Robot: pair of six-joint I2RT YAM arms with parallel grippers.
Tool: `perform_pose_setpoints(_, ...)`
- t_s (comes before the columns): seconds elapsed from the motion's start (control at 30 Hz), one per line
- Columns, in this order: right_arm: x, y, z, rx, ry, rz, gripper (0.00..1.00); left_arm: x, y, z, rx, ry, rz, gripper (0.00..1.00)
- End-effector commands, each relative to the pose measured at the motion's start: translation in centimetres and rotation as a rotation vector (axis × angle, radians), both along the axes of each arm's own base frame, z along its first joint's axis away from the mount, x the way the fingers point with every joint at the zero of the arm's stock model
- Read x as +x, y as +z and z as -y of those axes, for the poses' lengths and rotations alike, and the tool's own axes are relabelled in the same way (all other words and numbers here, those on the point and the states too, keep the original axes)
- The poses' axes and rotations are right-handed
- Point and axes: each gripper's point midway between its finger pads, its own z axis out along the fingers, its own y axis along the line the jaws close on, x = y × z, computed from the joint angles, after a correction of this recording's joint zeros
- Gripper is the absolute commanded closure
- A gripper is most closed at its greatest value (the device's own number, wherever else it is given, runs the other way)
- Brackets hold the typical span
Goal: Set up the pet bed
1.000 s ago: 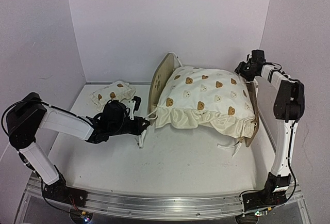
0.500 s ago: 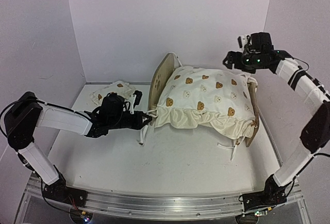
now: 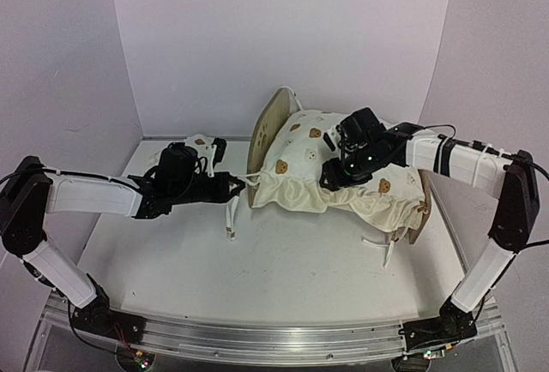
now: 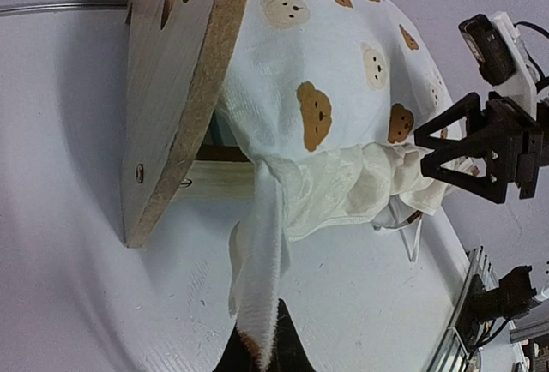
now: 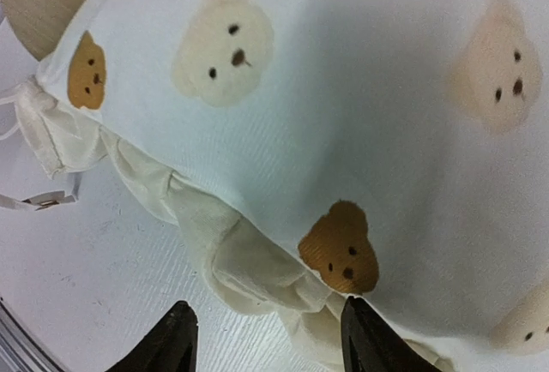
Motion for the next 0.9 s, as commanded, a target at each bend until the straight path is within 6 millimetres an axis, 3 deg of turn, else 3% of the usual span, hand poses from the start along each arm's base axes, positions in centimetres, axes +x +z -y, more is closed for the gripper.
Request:
perform_pose_setpoints(0.0, -1.4, -0.6, -2.7, 0.053, -0.128, 0.012, 0.4, 1.0, 4.5, 0.5, -0.069, 0.013, 0.066, 1.0)
perform_pose_setpoints(0.07, -2.6, -1.0, -3.7, 0.018, -0.148, 0.036, 0.39, 1.1, 4.8, 0.6, -0.07, 0.009, 0.072, 1.0)
perform_pose_setpoints(0.23, -3.5, -3.5, -3.3, 0.012, -0.222, -0.002, 0.4, 1.2, 4.7, 0.9, -0.063, -0.004, 0.074, 1.0)
perform_pose_setpoints(0.43, -1.3, -5.2, -1.6, -0.065, -0.352, 0.085, 0.43, 1.2, 4.4, 1.1, -0.061, -0.012, 0.062, 1.0)
perform_pose_setpoints(0.63, 0.5, -6.2, -2.1, -0.065, -0.383, 0.153, 0.46, 1.2, 4.5, 1.0, -0.061, -0.013, 0.069, 1.0)
perform_pose_setpoints(0.73, 0.5, -5.8, -2.6, -0.037, -0.369, 0.151, 0.71, 1.1, 4.7, 1.0, -0.062, -0.012, 0.073, 1.0)
perform_pose_setpoints(0.83, -1.3, -4.8, -3.7, 0.055, -0.317, 0.07, 0.99, 1.2, 4.6, 1.0, -0.058, -0.009, 0.075, 1.0)
perform_pose_setpoints(0.87, -2.3, -4.2, -4.3, 0.097, -0.286, 0.031, 1.0, 1.3, 4.5, 0.9, -0.055, -0.005, 0.074, 1.0)
